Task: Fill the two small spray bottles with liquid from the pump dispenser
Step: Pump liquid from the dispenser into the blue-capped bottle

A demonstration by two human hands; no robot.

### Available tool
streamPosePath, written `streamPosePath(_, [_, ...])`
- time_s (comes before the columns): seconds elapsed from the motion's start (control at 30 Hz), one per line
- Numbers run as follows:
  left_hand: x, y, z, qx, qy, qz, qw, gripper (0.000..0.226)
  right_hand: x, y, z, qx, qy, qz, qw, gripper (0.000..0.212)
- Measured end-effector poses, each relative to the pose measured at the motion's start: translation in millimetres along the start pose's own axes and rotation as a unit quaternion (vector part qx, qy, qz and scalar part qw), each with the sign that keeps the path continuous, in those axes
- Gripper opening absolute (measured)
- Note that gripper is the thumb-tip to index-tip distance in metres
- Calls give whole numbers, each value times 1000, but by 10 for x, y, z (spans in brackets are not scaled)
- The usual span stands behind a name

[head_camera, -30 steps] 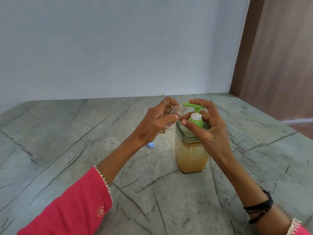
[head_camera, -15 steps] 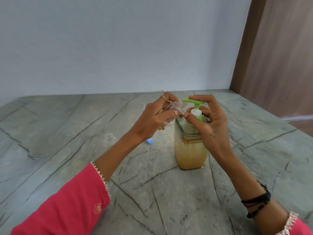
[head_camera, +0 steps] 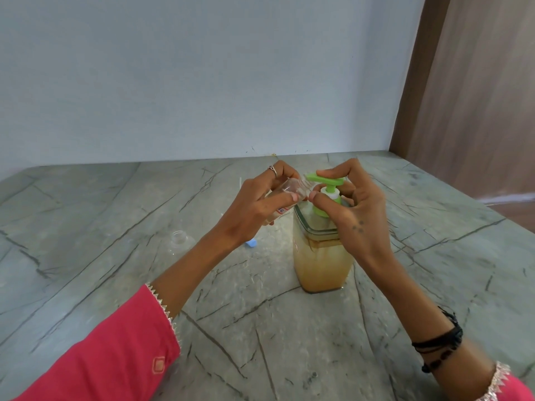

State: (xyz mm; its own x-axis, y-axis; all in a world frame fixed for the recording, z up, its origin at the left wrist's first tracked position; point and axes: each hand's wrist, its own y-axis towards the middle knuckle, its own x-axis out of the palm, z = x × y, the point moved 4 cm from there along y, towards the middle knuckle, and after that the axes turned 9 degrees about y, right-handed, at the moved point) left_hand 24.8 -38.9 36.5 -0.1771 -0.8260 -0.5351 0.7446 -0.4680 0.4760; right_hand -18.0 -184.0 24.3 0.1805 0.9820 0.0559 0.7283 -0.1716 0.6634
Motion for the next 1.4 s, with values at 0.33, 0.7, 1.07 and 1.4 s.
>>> streamPosePath(0.33, [5,1,-12,-12,-19,12,1000,15,-3,-55,53,-7,-6,-18,1000,45])
streamPosePath(0.7, [-29,-2,28,-9,-8,7,1000,16,51,-24,-116,217,8,46,975,56])
streamPosePath(1.07, [-25,-9,61,-1,-22,2,1000,15,49,33,-151,380,84,20,921,30])
streamPosePath(1.4, [-45,7,53,16,32,-3,999,19,10,92,-77,405,136,32,904,17])
